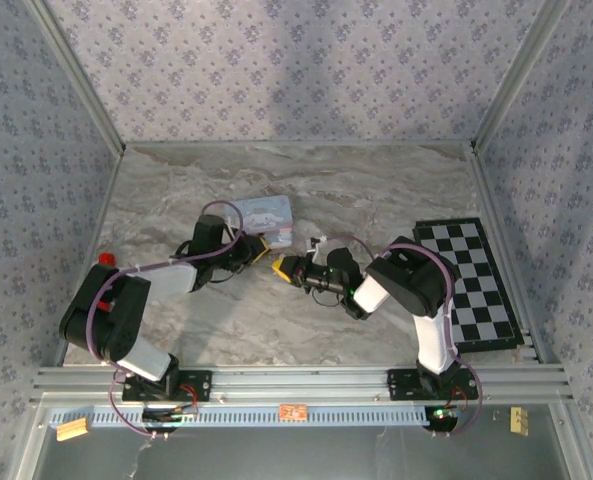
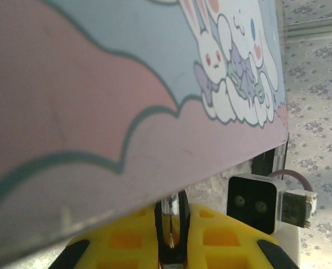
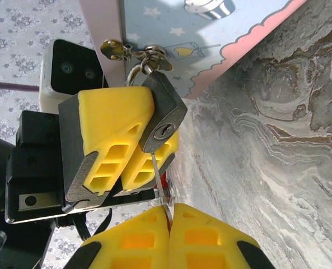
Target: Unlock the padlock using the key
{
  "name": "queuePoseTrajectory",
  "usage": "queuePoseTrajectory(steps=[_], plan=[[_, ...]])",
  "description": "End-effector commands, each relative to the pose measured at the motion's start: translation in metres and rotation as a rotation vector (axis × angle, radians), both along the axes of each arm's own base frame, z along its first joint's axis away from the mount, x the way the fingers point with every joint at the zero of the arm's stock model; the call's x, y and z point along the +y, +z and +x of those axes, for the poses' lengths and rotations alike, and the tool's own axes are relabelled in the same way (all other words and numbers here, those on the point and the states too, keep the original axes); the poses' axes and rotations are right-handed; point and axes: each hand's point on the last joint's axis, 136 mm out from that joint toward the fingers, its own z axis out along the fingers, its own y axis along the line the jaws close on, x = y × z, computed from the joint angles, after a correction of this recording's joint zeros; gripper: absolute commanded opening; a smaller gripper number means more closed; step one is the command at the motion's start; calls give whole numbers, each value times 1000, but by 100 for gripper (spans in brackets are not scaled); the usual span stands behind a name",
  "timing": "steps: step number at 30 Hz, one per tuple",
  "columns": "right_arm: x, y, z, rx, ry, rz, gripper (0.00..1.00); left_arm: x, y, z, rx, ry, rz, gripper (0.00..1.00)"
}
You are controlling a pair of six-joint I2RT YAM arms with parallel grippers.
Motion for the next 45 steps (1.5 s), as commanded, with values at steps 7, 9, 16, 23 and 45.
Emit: queuePoseTrajectory(steps=[7,9,16,23,45], plan=[[-3,13,6,4,-28,44,0,-7,39,7,-100,-13,-121,0],[-4,15,8,5,-32,50,0,-6,41,7,-106,-12,-129,0],[-6,27,11,-9,-22,73,0,-6,49,7,-148,-27,-178,0],[1,41,10,-26,16,104,0,-8,52,4,-166,-38,-208,0],[-6,47,12,-38,21,110,0,-9,57,7,-187,-46,-263,0]])
